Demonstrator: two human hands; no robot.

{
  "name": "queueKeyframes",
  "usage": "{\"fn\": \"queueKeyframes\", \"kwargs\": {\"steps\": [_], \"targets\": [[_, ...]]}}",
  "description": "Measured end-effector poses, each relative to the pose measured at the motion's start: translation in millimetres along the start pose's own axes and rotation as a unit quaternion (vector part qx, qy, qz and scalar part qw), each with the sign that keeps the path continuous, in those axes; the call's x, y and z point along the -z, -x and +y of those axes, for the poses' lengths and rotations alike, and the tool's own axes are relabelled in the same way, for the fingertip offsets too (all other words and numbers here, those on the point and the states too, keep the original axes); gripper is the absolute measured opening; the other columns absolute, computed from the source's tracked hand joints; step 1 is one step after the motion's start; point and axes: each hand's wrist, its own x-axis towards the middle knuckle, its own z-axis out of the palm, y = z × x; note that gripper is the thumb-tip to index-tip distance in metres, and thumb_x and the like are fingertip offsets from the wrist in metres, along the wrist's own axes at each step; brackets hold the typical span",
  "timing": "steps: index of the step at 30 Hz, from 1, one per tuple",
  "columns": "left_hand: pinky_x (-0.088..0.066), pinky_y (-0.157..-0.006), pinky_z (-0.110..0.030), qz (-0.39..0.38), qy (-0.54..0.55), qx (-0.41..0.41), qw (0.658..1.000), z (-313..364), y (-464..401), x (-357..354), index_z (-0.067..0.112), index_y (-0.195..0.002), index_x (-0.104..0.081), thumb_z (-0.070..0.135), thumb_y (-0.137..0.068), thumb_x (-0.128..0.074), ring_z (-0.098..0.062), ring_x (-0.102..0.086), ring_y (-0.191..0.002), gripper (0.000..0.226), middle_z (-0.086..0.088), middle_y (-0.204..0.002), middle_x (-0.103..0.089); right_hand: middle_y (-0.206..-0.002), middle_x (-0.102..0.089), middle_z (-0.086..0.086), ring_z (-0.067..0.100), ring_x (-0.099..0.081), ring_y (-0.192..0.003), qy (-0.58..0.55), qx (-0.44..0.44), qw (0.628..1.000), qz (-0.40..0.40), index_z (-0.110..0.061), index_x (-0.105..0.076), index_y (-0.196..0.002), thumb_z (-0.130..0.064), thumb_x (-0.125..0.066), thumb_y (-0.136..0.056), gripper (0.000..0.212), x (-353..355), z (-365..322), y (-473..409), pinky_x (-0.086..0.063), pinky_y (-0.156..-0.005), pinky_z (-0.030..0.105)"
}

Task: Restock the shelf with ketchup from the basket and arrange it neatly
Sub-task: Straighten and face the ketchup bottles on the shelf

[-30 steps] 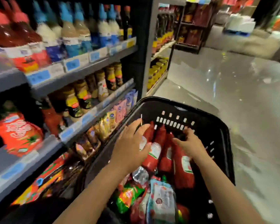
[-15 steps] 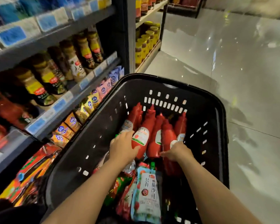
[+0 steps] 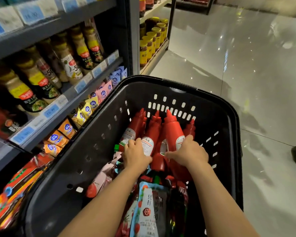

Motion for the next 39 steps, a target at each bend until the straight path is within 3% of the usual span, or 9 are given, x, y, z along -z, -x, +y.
{"fn": "queueKeyframes", "kwargs": {"steps": [8,12,15,19,22,28,32,35,39], "targets": [[-0.045,-0.092,-0.035,0.01,0.143,0.012,0.99,-3,11,11,0.016,-0.131,-0.046,0.023,-0.065,-0.079,-0.027,-0.05,-0.112,0.074,-0.007,-0.122,-0.043,-0.113,-0.057,0.006,0.03,-0.06,-0.1,-0.016,0.032,0.999,0.041,-0.014,-0.036,-0.118,-0.06,-0.071,-0.067,0.077,10,-4,4,-0.046,-0.074,0.036],[-0.041,-0.083,-0.023,0.036,0.246,0.029,0.968,-4,21,35,0.015,-0.129,-0.056,0.021,-0.062,-0.084,-0.022,-0.055,-0.105,0.073,-0.008,-0.122,-0.052,-0.109,-0.058,0.007,0.031,-0.06,-0.095,-0.059,0.067,0.992,0.091,-0.015,-0.037,-0.114,-0.064,-0.068,-0.066,0.075,20,-8,8,-0.049,-0.074,0.038],[-0.047,-0.087,-0.028,0.086,0.315,0.038,0.944,-9,35,64,0.015,-0.123,-0.061,0.024,-0.058,-0.088,-0.023,-0.059,-0.1,0.071,-0.009,-0.118,-0.058,-0.101,-0.059,0.004,0.033,-0.06,-0.093,-0.134,0.12,0.977,0.115,-0.016,-0.04,-0.104,-0.063,-0.069,-0.067,0.066,28,-13,17,-0.047,-0.073,0.037],[-0.046,-0.094,-0.035,0.197,0.373,0.02,0.906,-29,69,117,0.018,-0.126,-0.058,0.026,-0.057,-0.089,-0.02,-0.057,-0.105,0.076,-0.001,-0.117,-0.057,-0.089,-0.059,-0.007,0.021,-0.055,-0.084,-0.256,0.219,0.933,0.129,-0.019,-0.046,-0.097,-0.057,-0.075,-0.066,0.057,34,-27,46,-0.042,-0.071,0.035],[-0.043,-0.091,-0.029,0.27,0.409,-0.002,0.871,-54,106,157,0.025,-0.125,-0.055,0.03,-0.058,-0.089,-0.011,-0.051,-0.105,0.075,0.008,-0.116,-0.052,-0.084,-0.064,-0.009,0.015,-0.061,-0.081,-0.316,0.291,0.897,0.105,-0.022,-0.049,-0.091,-0.051,-0.08,-0.064,0.05,35,-48,75,-0.048,-0.073,0.036],[-0.055,-0.078,-0.021,0.385,0.55,-0.053,0.739,-106,171,222,0.031,-0.109,-0.059,0.012,-0.054,-0.088,0.0,-0.065,-0.091,0.065,0.008,-0.109,-0.066,-0.094,-0.066,-0.015,0.004,-0.063,-0.087,-0.384,0.426,0.818,0.041,-0.029,-0.054,-0.105,-0.041,-0.084,-0.064,0.052,44,-127,136,-0.051,-0.081,0.034],[-0.05,-0.082,-0.021,0.517,0.517,-0.053,0.68,-140,210,257,0.035,-0.106,-0.058,0.012,-0.048,-0.089,0.001,-0.064,-0.095,0.07,0.014,-0.106,-0.067,-0.095,-0.065,-0.015,0.006,-0.064,-0.089,-0.443,0.499,0.745,0.009,-0.032,-0.052,-0.1,-0.032,-0.084,-0.067,0.047,54,-195,185,-0.052,-0.086,0.041],[-0.049,-0.086,-0.018,0.614,0.442,-0.05,0.652,-163,240,286,0.038,-0.109,-0.055,0.031,-0.048,-0.085,-0.001,-0.062,-0.101,0.068,0.014,-0.111,-0.064,-0.095,-0.062,-0.018,0.007,-0.062,-0.089,-0.479,0.536,0.695,0.009,-0.037,-0.046,-0.095,-0.033,-0.085,-0.064,0.051,63,-247,224,-0.05,-0.088,0.04],[-0.045,-0.079,-0.008,0.701,0.361,-0.038,0.614,-196,270,326,0.029,-0.116,-0.051,0.01,-0.06,-0.088,0.011,-0.059,-0.093,0.07,0.016,-0.111,-0.059,-0.09,-0.058,-0.012,0.011,-0.058,-0.085,-0.531,0.539,0.654,0.022,-0.026,-0.04,-0.1,-0.036,-0.087,-0.06,0.063,72,-315,267,-0.046,-0.088,0.03]]}}
